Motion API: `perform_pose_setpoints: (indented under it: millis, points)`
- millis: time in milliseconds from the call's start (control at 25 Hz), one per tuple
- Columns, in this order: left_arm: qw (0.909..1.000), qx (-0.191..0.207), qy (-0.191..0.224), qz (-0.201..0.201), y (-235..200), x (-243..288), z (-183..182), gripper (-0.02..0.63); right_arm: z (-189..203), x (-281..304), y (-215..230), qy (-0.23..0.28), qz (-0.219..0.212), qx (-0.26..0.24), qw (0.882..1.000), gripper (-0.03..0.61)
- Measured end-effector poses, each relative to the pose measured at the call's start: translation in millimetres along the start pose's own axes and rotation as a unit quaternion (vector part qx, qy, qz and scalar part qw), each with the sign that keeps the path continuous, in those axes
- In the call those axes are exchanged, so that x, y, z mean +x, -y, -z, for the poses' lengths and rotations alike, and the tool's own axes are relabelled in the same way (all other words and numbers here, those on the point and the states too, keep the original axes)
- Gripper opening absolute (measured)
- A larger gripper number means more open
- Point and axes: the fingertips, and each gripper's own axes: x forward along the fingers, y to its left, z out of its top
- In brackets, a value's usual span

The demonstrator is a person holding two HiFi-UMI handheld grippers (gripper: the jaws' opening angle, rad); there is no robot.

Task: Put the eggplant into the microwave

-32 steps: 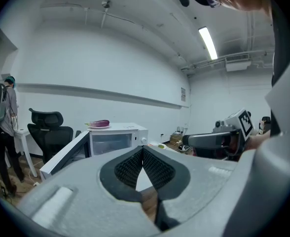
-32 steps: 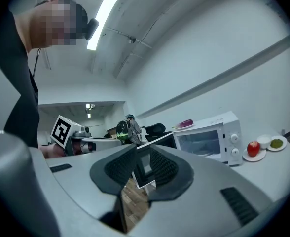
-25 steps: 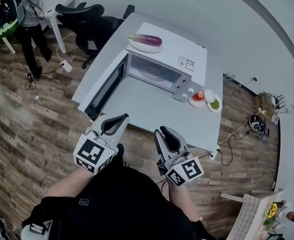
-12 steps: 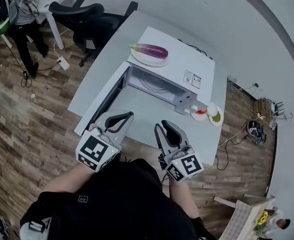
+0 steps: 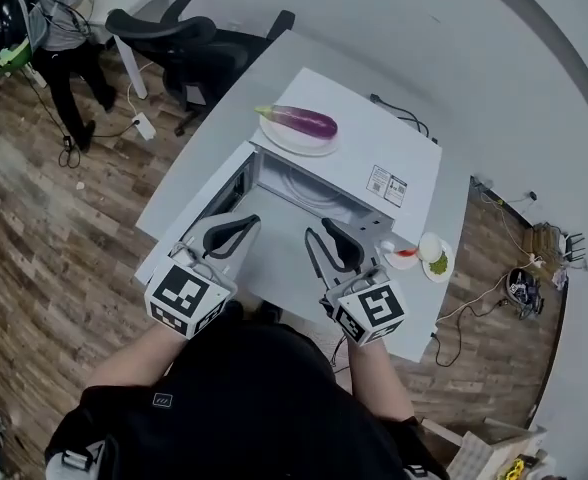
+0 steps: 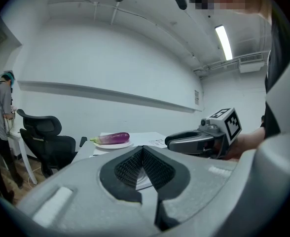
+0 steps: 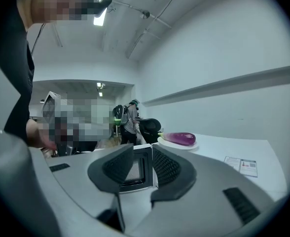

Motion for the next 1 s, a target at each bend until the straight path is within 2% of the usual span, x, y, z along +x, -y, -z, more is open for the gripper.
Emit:
perform_pose_setpoints:
  millis: [280,480,600,1000]
  points:
    - [0.9984,-0.029,-0.002,-0.049,-12,21,3,0.009,2,29,29,-0.03,-0.051,-0.032,0.998,0.13]
    - [0.997,-0.049,0.0,-0.06,-24,23,3,0.009,5,61,46,-0.054,-0.049,-0.05,0.996,0.138]
    - [0.9971,-0.046,-0.004,-0.06,-30,20,4,0.009,10,81,52,-0.075,-0.047,-0.062,0.994,0.147]
    - [0.9962,-0.037,-0.025,-0.075,-57,23,14,0.009,24,127,56,-0.164,-0.043,-0.168,0.971,0.192]
